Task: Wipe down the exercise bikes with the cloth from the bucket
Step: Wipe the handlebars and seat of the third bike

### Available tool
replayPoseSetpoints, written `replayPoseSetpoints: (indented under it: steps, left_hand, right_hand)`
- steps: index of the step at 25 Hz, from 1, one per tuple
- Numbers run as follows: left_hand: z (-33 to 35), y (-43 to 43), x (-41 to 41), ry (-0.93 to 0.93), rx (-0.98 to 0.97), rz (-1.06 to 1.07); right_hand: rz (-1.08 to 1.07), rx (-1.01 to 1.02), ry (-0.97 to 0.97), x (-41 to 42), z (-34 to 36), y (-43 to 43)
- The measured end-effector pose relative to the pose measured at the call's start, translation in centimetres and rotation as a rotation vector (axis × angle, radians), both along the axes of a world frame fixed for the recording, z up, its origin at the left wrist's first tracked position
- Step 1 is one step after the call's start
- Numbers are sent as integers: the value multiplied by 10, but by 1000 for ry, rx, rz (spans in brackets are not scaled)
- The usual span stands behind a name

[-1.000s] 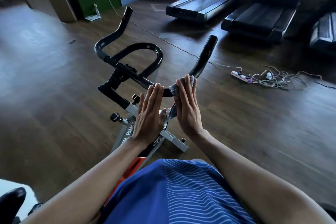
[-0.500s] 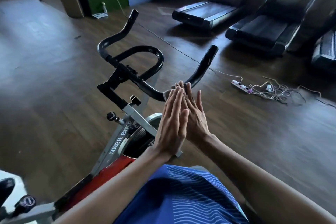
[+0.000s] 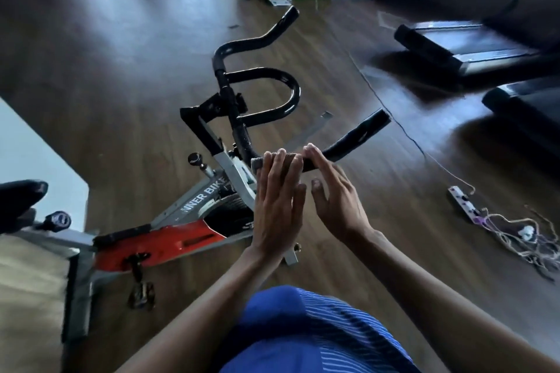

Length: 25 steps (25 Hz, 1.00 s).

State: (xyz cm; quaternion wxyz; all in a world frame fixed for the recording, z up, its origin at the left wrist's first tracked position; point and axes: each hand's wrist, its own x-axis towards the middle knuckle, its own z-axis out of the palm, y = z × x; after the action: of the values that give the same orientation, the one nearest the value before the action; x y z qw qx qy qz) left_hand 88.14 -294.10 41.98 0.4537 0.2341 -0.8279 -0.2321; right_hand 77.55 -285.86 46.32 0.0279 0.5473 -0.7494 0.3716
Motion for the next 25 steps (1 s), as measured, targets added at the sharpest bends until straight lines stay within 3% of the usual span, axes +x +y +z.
replayPoseSetpoints:
  steps: [3,13,25]
  left_hand:
    - [-13,-1,-12,-95,-123,125]
    - [-35,-30,-24,18,-281,199]
    - [-44,-103,4,137,-493,-272]
  right_hand:
    - [-5,-52,162,-17,-8,-6]
    - [-29,-78,178,-14,-24,-14]
    - [-333,-104,89,31,-28,-38]
